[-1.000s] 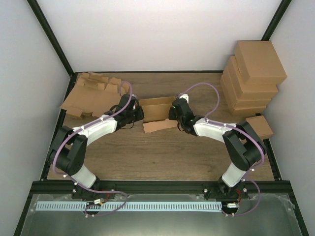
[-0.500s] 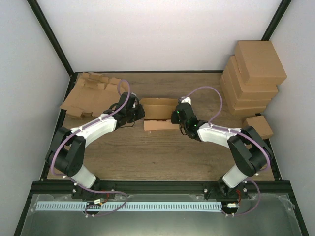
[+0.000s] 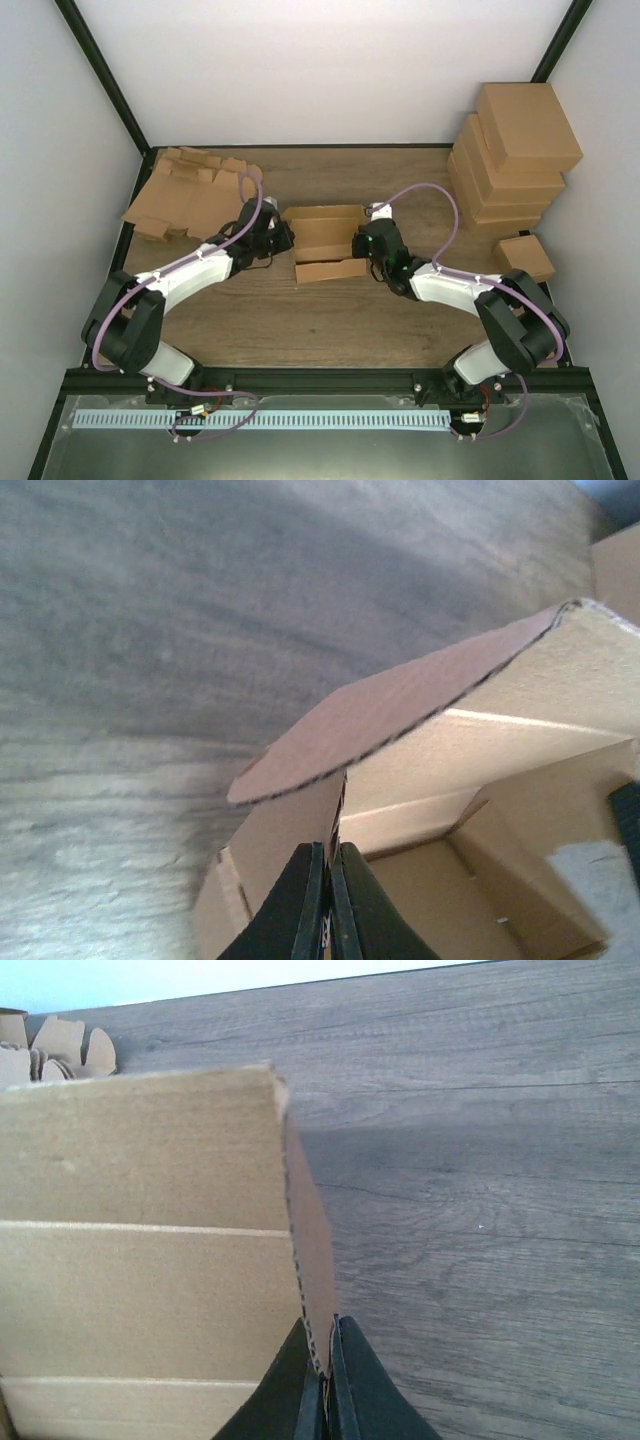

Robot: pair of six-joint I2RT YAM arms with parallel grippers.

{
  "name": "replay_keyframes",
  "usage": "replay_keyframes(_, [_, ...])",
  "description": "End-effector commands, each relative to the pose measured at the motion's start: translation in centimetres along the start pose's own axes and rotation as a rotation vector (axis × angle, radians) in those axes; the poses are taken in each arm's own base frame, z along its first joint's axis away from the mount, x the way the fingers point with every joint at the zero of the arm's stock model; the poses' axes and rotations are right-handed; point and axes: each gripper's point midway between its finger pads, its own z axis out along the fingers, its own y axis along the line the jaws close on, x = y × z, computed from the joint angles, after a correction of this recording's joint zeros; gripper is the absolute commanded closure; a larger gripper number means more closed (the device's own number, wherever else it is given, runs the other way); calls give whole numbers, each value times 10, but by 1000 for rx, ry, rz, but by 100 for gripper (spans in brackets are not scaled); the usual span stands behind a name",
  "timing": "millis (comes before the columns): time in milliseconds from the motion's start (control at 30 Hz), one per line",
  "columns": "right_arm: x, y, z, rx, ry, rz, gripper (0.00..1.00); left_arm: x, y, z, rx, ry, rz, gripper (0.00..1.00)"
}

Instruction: Fold the paper box

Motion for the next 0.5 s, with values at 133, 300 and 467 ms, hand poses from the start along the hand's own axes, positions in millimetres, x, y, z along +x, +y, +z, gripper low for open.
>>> replay_keyframes(133, [12, 14, 5, -50, 8, -17, 99, 41, 15, 10, 37, 54, -1, 96])
replay_keyframes(300, [11, 13, 3, -47, 4, -22, 99, 41, 9, 11, 50, 66, 7, 96])
replay_keyframes(467, [8, 10, 1, -34, -12, -36, 99, 38, 4, 4, 49, 70, 22, 85])
